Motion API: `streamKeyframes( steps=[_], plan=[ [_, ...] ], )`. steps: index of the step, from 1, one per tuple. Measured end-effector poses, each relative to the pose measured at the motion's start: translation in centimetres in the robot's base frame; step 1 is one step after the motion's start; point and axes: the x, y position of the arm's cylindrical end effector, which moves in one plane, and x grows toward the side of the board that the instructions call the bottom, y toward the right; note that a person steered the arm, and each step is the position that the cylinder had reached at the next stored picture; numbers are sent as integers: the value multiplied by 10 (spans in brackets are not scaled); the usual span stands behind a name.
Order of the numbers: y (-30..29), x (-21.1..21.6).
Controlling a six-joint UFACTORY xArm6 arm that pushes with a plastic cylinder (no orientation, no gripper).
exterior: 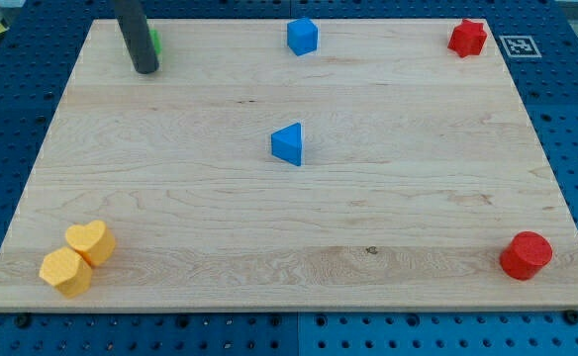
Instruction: Move your arm towards bottom right
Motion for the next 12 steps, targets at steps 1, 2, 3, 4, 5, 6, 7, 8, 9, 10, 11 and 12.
streamKeyframes(
  steps=[1,2,3,4,5,6,7,8,9,10,11,12],
  plan=[
    [49,9],
    [67,9],
    [82,10],
    [132,22],
    [159,29],
    [171,39],
    [199,53],
    [204,55],
    [204,55],
    [204,55],
    [204,55],
    [204,55]
  ],
)
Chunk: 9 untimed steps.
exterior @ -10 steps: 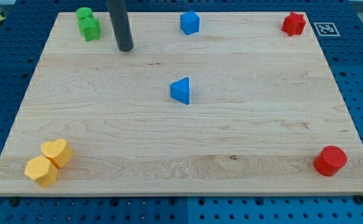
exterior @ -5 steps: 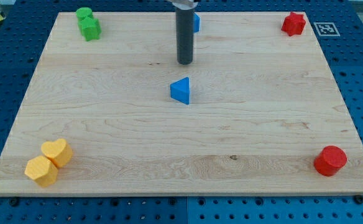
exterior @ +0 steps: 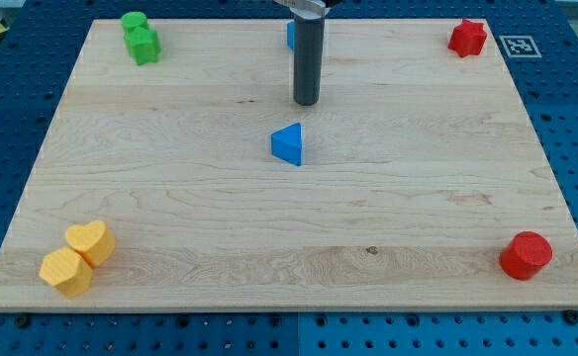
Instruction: Move your arm towards bottom right
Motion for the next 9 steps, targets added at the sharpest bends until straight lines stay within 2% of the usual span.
streamKeyframes(
  steps=[3,5,6,9],
  plan=[
    [57,3],
    [105,36],
    [120,65],
    [113,178]
  ],
)
